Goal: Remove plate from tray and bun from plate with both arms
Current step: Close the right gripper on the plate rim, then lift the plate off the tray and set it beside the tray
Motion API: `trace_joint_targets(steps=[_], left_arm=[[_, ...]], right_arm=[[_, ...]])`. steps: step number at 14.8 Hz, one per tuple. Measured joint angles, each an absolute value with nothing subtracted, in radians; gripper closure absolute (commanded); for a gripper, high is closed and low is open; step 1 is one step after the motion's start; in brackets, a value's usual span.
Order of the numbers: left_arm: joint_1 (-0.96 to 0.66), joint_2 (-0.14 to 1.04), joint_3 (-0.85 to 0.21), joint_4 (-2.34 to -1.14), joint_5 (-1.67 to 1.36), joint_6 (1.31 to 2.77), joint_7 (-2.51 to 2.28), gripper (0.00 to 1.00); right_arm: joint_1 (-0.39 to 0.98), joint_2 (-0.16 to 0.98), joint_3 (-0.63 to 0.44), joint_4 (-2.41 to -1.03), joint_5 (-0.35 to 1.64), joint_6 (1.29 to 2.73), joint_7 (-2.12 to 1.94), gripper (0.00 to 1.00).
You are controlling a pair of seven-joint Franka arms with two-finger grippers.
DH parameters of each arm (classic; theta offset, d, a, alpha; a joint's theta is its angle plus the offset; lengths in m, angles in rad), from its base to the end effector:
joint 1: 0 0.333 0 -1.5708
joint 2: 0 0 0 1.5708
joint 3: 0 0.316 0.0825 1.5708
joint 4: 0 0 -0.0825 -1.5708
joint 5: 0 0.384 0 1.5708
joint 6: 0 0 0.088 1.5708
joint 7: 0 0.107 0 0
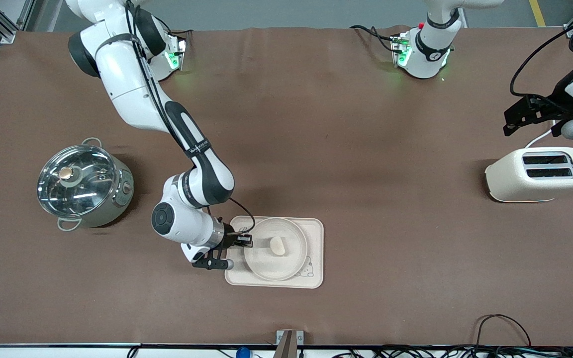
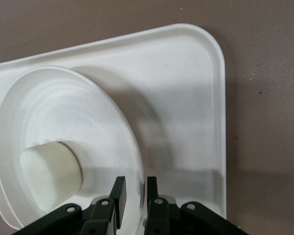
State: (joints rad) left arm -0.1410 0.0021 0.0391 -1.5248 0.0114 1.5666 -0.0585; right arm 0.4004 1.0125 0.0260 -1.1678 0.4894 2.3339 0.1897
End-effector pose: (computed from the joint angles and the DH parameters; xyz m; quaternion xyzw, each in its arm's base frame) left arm 0.5526 -0.0553 0.6447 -0.9996 0.0216 -0.0202 0.0041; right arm 0.7081 0.3232 0.1879 -0.9764 0.0452 -0.0106 0.2108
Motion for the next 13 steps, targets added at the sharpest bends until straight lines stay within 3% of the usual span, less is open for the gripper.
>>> trace_joint_targets(steps=[3, 13], left_arm=[[-0.141, 0.002, 0.039, -1.525, 0.011, 1.566, -0.058, 0.0], [-0.141, 0.002, 0.039, -1.525, 0.011, 1.566, -0.058, 0.0]], right_arm=[[0.4, 1.016, 0.026, -1.164, 0.489, 2.334, 0.19, 0.92], [0.4, 1.003, 0.019, -1.125, 0.487, 2.32, 0.19, 1.0]])
